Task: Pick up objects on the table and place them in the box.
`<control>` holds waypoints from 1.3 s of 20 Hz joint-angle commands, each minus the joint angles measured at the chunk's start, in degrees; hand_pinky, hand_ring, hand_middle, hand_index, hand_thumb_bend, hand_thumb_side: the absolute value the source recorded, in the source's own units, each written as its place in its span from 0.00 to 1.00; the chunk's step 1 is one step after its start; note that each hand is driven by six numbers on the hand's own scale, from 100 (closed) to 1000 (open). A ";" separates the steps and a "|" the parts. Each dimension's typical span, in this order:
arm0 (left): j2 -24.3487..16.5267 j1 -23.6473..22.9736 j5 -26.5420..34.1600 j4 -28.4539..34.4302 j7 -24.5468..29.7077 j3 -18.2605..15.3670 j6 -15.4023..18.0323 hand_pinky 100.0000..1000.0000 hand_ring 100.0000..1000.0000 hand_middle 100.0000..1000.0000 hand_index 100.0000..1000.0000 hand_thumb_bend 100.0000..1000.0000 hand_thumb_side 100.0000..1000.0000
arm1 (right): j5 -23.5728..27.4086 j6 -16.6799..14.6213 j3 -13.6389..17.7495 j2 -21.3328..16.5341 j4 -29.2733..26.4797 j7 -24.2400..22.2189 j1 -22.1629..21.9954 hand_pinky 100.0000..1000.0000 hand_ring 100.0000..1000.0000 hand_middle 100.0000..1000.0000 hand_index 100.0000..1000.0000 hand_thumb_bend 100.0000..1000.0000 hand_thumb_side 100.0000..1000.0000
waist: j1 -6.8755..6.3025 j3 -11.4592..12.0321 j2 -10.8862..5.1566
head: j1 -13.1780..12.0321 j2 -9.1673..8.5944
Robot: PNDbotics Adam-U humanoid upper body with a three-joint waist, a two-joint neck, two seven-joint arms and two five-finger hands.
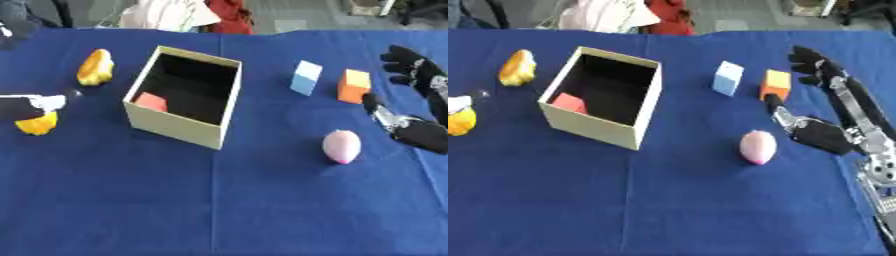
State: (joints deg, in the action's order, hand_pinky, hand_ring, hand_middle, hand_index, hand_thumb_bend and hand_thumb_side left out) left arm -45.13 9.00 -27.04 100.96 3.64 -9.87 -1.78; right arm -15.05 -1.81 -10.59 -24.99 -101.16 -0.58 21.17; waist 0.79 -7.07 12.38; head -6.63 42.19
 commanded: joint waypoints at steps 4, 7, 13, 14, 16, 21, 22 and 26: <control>-7.56 -0.14 -4.73 -4.16 7.55 -1.27 -1.82 0.77 0.77 0.77 0.85 0.59 0.12 | 0.03 0.07 0.80 -1.67 -0.24 -0.08 0.36 0.84 0.88 0.87 0.98 0.19 0.40 | -1.00 -0.29 -0.99 | 0.03 -0.64; -8.33 0.20 -6.68 -6.28 10.28 -1.32 -2.56 0.76 0.75 0.76 0.84 0.59 0.11 | 0.12 0.02 0.80 -1.66 -0.17 -0.14 0.31 0.84 0.88 0.87 0.98 0.19 0.40 | -1.05 -0.25 -1.11 | -0.02 -0.62; -8.98 1.05 -8.03 -9.76 15.50 -1.13 -2.43 0.76 0.72 0.74 0.84 0.56 0.07 | 0.19 -0.03 0.87 -1.65 -0.10 -0.22 0.26 0.84 0.88 0.87 0.98 0.19 0.40 | -0.90 -0.40 -1.23 | -0.14 -0.73; -9.02 1.13 -8.33 -10.14 16.25 -1.16 -2.36 0.76 0.72 0.73 0.83 0.54 0.06 | 0.19 0.00 0.89 -1.66 -0.07 -0.19 0.20 0.84 0.88 0.87 0.98 0.19 0.40 | -0.89 -0.39 -1.25 | -0.16 -0.74; -8.97 1.15 -8.28 -10.86 17.67 -1.13 -2.07 0.75 0.71 0.73 0.83 0.54 0.05 | 0.23 0.00 0.89 -1.62 -0.05 -0.18 0.16 0.84 0.88 0.87 0.98 0.19 0.40 | -0.86 -0.38 -1.26 | -0.14 -0.78; -8.81 1.52 -7.60 -12.68 19.79 -0.69 -1.72 0.75 0.71 0.71 0.83 0.58 0.08 | 0.29 -0.04 0.83 -1.56 -0.01 -0.25 0.20 0.84 0.88 0.87 0.98 0.18 0.40 | -0.83 -0.31 -1.33 | -0.22 -0.65; -8.72 1.70 -7.58 -13.11 19.89 -0.52 -1.77 0.75 0.71 0.70 0.83 0.58 0.08 | 0.30 -0.05 0.81 -1.55 0.01 -0.28 0.19 0.84 0.88 0.87 0.98 0.18 0.40 | -0.81 -0.31 -1.35 | -0.28 -0.61; -8.14 2.54 -8.23 -14.85 19.80 0.37 -1.95 0.74 0.70 0.66 0.82 0.57 0.07 | 0.37 -0.10 0.72 -1.45 0.07 -0.40 0.19 0.84 0.88 0.87 0.98 0.18 0.41 | -0.70 -0.34 -1.39 | -0.44 -0.48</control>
State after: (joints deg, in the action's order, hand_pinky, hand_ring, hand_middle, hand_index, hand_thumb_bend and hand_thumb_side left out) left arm -51.41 10.88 -34.94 86.14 23.34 -9.24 -3.72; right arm -15.02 -1.82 -10.29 -25.06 -100.65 -0.84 20.71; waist 0.78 -7.40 12.34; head -6.96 42.04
